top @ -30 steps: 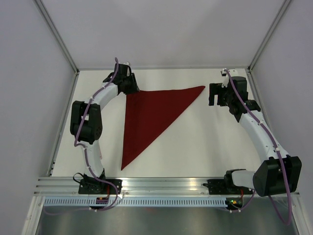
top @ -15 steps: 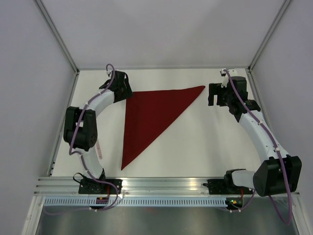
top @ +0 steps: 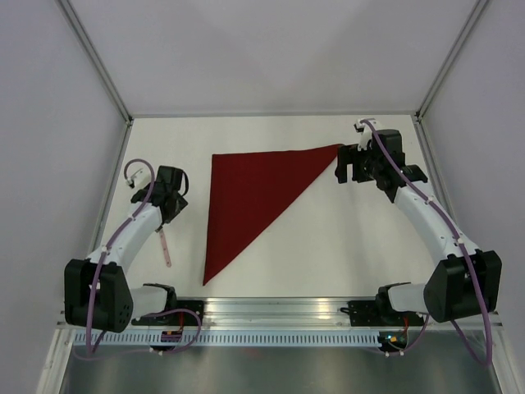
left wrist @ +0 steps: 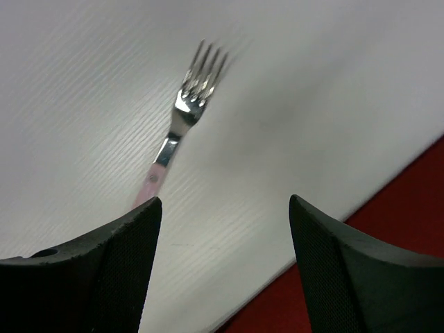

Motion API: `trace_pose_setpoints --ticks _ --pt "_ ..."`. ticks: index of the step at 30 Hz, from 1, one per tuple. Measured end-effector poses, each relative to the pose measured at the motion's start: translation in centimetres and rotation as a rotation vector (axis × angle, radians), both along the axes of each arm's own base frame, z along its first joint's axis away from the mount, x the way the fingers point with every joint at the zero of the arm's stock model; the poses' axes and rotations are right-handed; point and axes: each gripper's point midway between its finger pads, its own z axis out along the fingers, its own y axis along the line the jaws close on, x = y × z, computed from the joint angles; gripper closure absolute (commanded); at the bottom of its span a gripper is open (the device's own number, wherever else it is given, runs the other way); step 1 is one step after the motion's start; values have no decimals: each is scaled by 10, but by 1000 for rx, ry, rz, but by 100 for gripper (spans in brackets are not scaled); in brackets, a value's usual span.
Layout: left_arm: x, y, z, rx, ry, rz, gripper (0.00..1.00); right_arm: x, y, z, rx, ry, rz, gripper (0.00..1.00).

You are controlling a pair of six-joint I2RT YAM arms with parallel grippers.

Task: Fold the napkin, place the utensils inside, and roll it up
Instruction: Grab a utensil with the left arm

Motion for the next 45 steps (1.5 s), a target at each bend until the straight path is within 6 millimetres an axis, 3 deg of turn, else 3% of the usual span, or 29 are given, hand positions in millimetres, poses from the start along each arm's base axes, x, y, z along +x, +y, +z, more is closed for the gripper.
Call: trace_pose_setpoints --ticks 2,7,12,18,35,40,43,45 --pt "-26 9 -12 -11 40 52 22 -1 3 -4 6 16 12 6" --pt "-59 28 -35 -36 107 164 23 0 7 -16 14 53 28 7" --pt "-70 29 -58 -77 172 201 27 0 9 -21 15 69 34 7" --pt "-77 23 -86 -123 253 222 39 0 10 -23 15 74 37 8" --pt "-32 37 -90 -157 187 243 69 0 8 -29 6 92 30 9" --pt "-11 39 -90 -143 178 205 83 0 7 -29 0 90 24 9" --pt "-5 39 -89 -138 188 174 98 1 6 -29 -3 90 21 9" --pt "-1 39 -88 -134 198 145 98 1 5 -29 -5 89 18 9"
